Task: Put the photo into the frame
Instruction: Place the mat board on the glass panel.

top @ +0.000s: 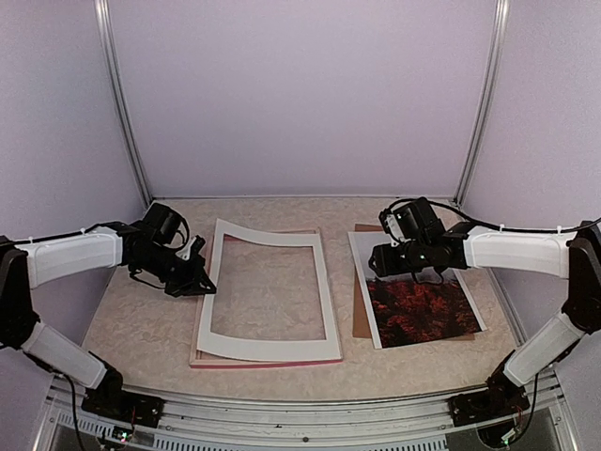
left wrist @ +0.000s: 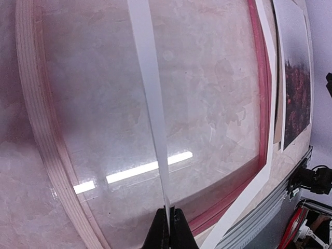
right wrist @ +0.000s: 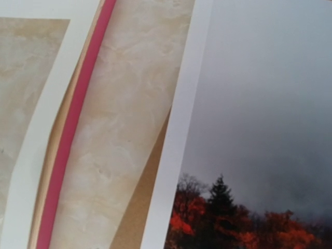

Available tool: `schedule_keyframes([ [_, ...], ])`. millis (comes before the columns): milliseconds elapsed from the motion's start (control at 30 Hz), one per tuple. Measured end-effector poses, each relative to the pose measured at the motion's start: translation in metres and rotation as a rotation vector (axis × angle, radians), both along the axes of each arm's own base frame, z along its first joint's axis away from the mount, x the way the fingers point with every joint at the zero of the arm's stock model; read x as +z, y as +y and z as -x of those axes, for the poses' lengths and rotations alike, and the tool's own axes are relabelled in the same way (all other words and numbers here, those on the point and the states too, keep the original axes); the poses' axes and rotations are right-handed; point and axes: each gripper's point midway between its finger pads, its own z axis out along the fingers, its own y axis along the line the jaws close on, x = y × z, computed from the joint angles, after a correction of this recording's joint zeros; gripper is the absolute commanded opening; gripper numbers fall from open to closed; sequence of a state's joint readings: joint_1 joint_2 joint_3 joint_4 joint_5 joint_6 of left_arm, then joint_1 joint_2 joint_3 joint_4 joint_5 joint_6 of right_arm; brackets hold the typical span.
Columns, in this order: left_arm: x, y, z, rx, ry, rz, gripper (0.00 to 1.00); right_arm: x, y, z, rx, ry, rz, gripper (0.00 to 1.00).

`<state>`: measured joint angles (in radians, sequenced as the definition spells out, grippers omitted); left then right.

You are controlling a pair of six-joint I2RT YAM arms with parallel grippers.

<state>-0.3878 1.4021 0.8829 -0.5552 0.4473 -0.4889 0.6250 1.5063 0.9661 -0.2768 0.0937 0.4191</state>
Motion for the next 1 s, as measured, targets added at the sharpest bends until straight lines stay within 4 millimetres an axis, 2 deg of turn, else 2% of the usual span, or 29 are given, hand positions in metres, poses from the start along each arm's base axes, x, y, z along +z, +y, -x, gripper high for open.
schedule_keyframes([
  [167, -0.013, 0.011, 0.000, 0.005, 0.024, -0.057, 0.00, -0.007, 0.001, -0.002, 0.008, 0.008, 0.007, 0.54],
  [433, -0.016, 0.028, -0.009, 0.049, 0.014, -0.090, 0.00, -0.016, 0.002, -0.004, 0.013, 0.026, 0.012, 0.54],
  [1000, -0.020, 0.024, -0.019, 0.090, -0.014, -0.048, 0.00, -0.020, 0.004, -0.005, 0.019, 0.031, 0.011, 0.54],
])
